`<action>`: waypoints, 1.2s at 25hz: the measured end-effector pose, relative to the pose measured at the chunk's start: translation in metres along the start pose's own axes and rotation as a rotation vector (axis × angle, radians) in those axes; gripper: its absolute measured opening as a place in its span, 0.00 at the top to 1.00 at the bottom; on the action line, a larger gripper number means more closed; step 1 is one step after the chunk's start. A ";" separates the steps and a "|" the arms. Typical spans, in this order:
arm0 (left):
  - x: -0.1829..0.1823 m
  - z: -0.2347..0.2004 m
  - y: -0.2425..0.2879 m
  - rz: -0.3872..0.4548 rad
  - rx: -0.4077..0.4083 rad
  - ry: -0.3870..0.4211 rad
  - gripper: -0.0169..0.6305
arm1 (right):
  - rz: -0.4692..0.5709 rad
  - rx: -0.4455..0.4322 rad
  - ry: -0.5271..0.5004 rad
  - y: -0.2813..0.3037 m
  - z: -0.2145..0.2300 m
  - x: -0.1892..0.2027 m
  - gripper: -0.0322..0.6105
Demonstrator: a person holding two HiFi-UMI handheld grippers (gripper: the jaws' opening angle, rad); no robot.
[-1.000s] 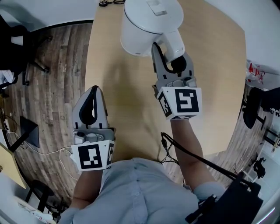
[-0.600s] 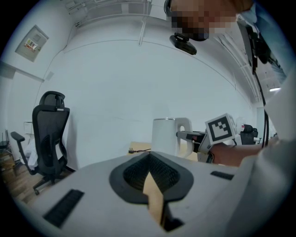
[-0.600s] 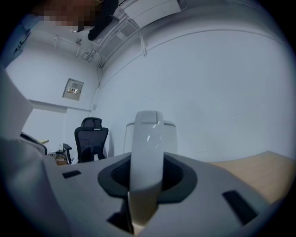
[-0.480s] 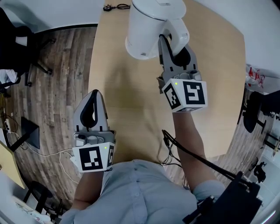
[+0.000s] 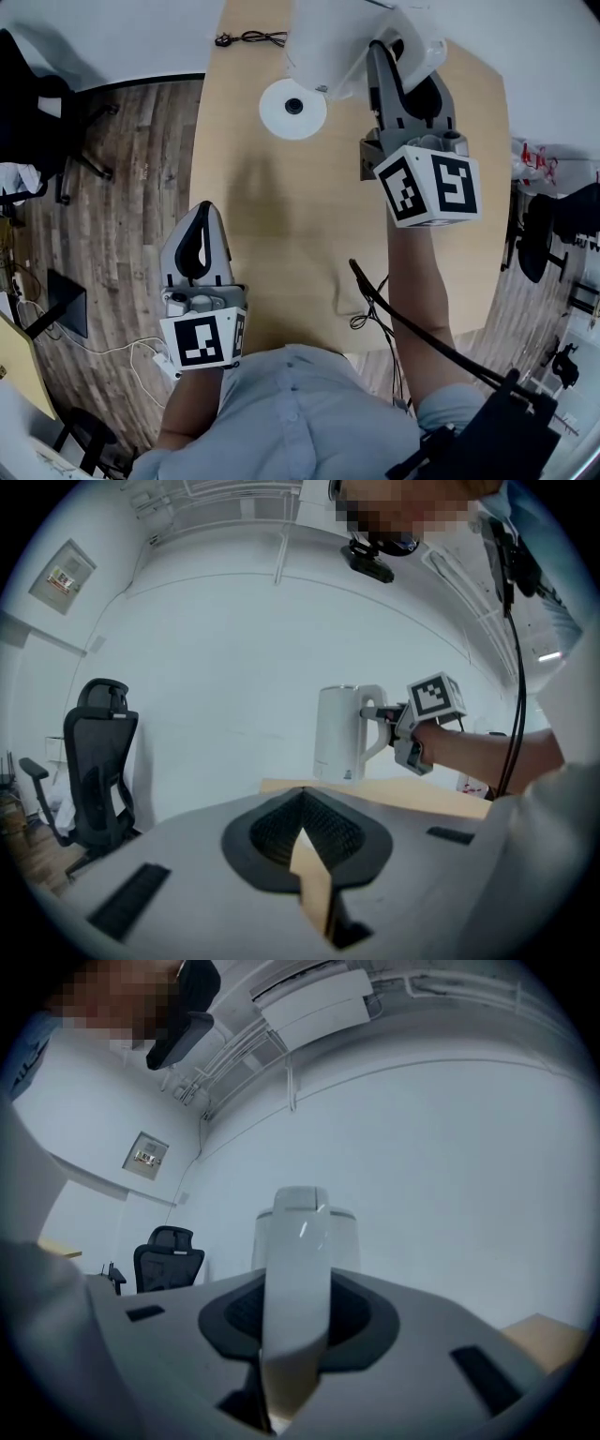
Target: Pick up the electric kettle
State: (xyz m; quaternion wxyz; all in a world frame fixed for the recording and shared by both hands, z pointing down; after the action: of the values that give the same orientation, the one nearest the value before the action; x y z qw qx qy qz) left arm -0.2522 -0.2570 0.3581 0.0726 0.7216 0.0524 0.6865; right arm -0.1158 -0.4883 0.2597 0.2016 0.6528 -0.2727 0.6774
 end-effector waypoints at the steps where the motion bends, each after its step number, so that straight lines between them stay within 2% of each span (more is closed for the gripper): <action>1: -0.001 0.002 -0.002 0.001 0.004 0.004 0.97 | 0.014 0.007 0.001 -0.002 0.003 -0.010 0.79; 8: -0.007 0.014 -0.013 0.038 0.048 0.043 0.97 | 0.102 0.061 -0.041 -0.026 0.026 -0.074 0.79; 17: -0.020 0.034 -0.025 0.104 0.093 0.088 0.97 | 0.163 0.148 -0.097 -0.089 0.056 -0.131 0.79; 23: -0.023 0.056 -0.034 0.121 0.139 0.105 0.97 | 0.165 0.201 -0.119 -0.132 0.071 -0.134 0.79; 30: -0.024 0.077 -0.037 0.112 0.186 0.134 0.97 | 0.096 0.230 -0.089 -0.161 0.079 -0.087 0.79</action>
State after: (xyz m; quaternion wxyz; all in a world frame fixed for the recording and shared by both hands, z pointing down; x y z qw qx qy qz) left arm -0.1755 -0.2270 0.3243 -0.0368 0.6793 0.0802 0.7285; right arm 0.0526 -0.4075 0.1904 0.0804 0.6872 -0.2330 0.6834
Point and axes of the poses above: the fingertips, and each gripper's own axes: y forward along the fingers, z to its right, x out of its underside, the point moved 1 cm from there along -y, backward along the fingers, and after that the axes turned 4 degrees about x, right-handed, at the moved point
